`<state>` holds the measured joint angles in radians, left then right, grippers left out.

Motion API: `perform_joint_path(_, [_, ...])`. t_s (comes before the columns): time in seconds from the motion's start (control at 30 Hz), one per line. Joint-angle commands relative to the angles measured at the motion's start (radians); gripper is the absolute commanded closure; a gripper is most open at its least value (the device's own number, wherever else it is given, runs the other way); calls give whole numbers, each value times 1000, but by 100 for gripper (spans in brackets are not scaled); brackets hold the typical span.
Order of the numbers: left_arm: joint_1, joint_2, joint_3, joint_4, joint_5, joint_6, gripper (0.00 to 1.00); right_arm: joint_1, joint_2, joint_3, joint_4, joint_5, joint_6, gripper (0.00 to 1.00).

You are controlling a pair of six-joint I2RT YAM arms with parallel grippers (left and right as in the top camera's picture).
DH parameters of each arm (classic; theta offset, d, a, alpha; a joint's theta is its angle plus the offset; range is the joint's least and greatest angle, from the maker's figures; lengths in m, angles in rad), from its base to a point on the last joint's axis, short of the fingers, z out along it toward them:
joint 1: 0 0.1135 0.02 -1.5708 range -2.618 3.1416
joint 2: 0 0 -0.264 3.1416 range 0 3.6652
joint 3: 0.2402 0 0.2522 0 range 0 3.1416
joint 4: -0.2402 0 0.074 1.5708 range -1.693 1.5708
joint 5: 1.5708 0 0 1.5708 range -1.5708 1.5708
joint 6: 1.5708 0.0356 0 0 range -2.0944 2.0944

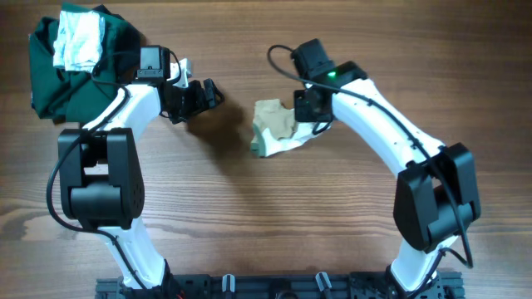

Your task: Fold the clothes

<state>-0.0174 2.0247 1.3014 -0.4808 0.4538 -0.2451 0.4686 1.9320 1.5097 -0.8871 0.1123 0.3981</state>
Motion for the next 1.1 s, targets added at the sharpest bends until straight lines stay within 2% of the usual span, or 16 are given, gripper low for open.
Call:
perform_joint_path(0.0, [8, 11, -27, -6, -32, 6, 4, 46, 17, 24, 14, -13, 21, 94])
perform_joint_path(0.23, [8, 11, -27, -94, -11, 6, 9, 56, 17, 24, 20, 111, 80, 91])
perform_joint_path(0.37, [6, 11, -27, -161, 167, 6, 17, 24, 17, 24, 22, 113, 99, 92])
perform_joint_path(0.43, [-8, 11, -27, -179, 186, 6, 19, 22, 17, 22, 13, 157, 103, 92])
perform_joint_path(0.6, [-77, 12, -27, -185, 168, 6, 16, 10, 17, 20, -21, 248, 132, 92])
perform_joint_path(0.77, [-123, 12, -27, -182, 69, 6, 12, -35, 17, 20, -74, 267, 90, 92])
perform_joint_path(0.93, [-119, 12, -27, -167, 69, 6, 11, -48, 17, 20, -122, 442, 98, 91])
perform_joint_path(1.07, [-118, 12, -27, -155, 68, 6, 9, -71, 17, 20, -100, 303, 34, 92])
